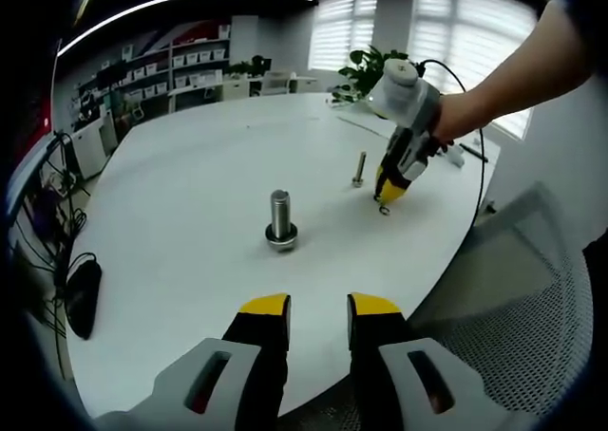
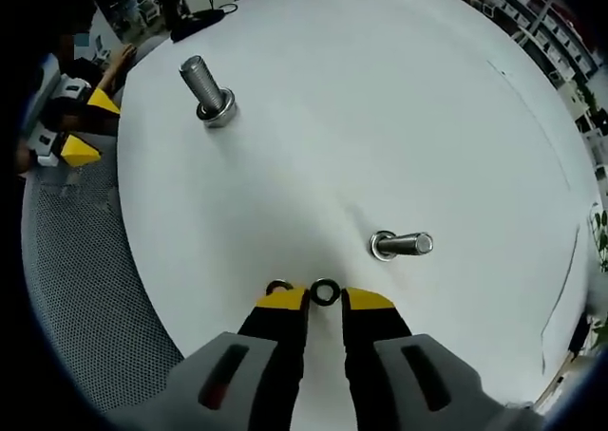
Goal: Place the washer onto the threaded stud by aligning its center hole with the stud, sliding it down to the base, and recovering from edge contact or off-axis alignment until the washer reaches the visible bottom stop.
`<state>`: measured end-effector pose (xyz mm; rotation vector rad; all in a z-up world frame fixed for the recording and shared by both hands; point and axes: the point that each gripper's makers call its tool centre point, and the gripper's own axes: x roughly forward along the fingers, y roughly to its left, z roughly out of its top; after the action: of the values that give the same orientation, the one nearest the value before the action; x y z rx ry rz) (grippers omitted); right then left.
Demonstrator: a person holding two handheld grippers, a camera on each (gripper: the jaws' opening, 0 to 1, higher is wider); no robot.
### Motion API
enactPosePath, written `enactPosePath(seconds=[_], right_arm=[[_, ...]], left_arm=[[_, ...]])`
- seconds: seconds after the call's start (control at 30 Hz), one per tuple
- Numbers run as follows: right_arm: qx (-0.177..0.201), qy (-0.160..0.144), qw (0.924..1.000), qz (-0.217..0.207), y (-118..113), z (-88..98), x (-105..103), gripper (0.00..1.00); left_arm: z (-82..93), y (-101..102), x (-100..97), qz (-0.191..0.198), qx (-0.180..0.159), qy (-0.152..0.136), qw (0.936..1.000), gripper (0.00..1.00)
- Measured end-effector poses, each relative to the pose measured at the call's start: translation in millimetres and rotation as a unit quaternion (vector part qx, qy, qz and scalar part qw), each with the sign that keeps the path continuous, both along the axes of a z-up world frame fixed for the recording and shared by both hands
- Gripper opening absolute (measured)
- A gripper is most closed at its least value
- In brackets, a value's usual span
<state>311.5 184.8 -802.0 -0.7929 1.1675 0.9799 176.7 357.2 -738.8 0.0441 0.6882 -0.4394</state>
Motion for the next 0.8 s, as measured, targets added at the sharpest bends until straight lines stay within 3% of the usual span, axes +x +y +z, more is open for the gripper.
enactPosePath(seconds=[0.8], right_arm=[[-0.074, 0.001, 0.9969, 0.025, 3.6, -0.3, -2.4, 0.15]], left_arm=[[-0.1, 2.9, 1.2, 0.007, 0.004, -0.001, 1.0, 0.22]])
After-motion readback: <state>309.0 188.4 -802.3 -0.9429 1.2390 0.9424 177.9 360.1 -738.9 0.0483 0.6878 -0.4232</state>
